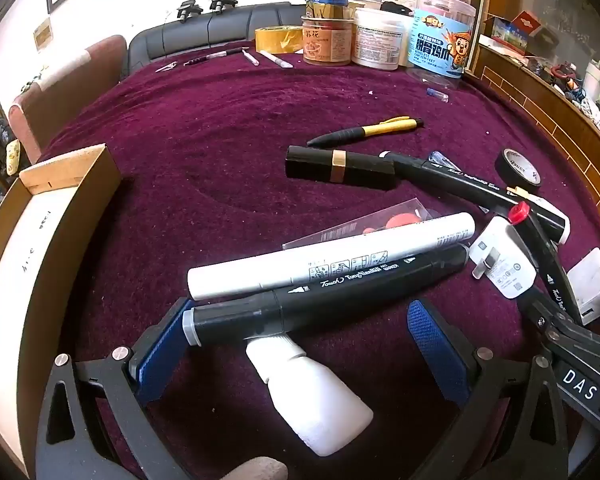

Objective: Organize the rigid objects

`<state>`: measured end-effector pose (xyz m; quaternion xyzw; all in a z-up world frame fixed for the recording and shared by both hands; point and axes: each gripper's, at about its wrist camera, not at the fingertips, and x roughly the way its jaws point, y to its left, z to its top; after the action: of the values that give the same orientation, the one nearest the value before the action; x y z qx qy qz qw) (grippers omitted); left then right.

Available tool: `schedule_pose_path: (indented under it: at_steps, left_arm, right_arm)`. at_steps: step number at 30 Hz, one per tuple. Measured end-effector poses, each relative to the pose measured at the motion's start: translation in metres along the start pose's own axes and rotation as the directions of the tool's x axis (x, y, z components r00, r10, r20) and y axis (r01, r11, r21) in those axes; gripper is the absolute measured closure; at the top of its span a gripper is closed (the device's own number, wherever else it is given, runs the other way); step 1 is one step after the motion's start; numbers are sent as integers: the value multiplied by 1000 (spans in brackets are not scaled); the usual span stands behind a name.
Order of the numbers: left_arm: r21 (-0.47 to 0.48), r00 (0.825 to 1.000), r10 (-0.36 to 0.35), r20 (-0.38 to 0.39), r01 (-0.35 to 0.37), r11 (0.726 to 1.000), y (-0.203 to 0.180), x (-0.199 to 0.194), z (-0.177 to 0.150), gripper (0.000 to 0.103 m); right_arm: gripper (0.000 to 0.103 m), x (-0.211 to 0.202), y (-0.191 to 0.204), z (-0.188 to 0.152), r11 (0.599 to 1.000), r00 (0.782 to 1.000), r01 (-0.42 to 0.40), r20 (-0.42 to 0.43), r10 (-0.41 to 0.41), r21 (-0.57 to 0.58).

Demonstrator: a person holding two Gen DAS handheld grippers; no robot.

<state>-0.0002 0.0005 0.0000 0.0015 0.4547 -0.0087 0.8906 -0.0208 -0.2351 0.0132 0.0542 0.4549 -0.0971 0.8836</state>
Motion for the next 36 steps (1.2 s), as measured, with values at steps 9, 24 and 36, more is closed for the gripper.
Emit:
schedule_pose_path:
  at_steps: [9,24,36]
  left_arm:
    - [5,1000,7,-4,-7,1000,0,0,0,1]
    - [7,1000,10,-5,-10,1000,0,0,0,1]
    - [8,1000,11,-5,-11,1000,0,0,0,1]
  right_arm:
    - [0,0,0,0,1000,1000,1,-2,-1,-1]
    - [0,0,0,0,1000,1000,2,-2,-2,-1]
    - [0,0,0,0,1000,1000,2,-2,-2,-1]
